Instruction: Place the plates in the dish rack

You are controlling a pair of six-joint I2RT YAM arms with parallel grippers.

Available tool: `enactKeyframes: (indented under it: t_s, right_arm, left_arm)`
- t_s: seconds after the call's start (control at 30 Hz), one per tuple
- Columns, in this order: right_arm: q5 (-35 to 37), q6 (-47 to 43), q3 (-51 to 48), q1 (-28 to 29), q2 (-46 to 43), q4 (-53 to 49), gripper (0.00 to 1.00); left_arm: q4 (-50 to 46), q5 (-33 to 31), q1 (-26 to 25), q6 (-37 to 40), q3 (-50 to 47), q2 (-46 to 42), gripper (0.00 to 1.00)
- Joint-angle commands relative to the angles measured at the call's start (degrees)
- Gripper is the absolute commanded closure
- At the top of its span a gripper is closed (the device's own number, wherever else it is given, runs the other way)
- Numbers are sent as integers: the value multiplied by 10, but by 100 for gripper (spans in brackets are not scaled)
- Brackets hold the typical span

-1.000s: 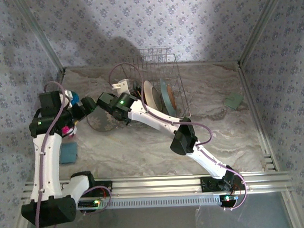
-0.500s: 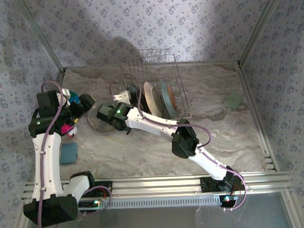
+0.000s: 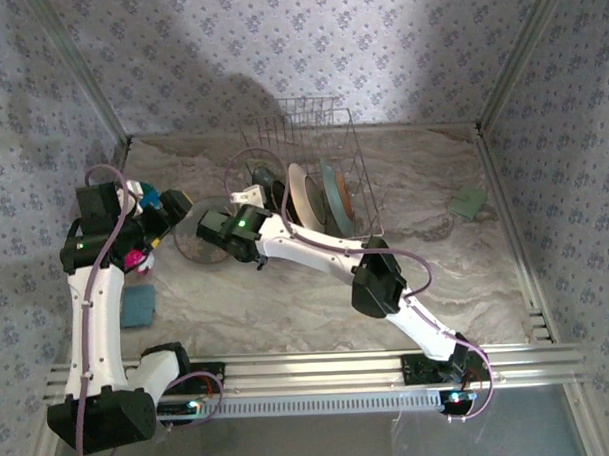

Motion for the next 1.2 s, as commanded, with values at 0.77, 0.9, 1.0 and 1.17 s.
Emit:
enactKeyframes:
  t_s: [0.77,0.9,1.0,1.17]
  right_arm:
    - [-298,-61,-386,-65,-443,275,0]
    - [-398,-63,-520,-135,-569,346,0]
    - [-442,-67,-587,-188,-633,355,0]
    - [-544,-79,-685,-284,-699,372,0]
  left_arm:
    - [98,-68,-44,-100,-83,61,1]
    - [158,-114,-88,-179,-127,71,1]
    - [207,-159,-116,-237,-170,63,1]
    - [269,-208,-142,-306,-229,52,1]
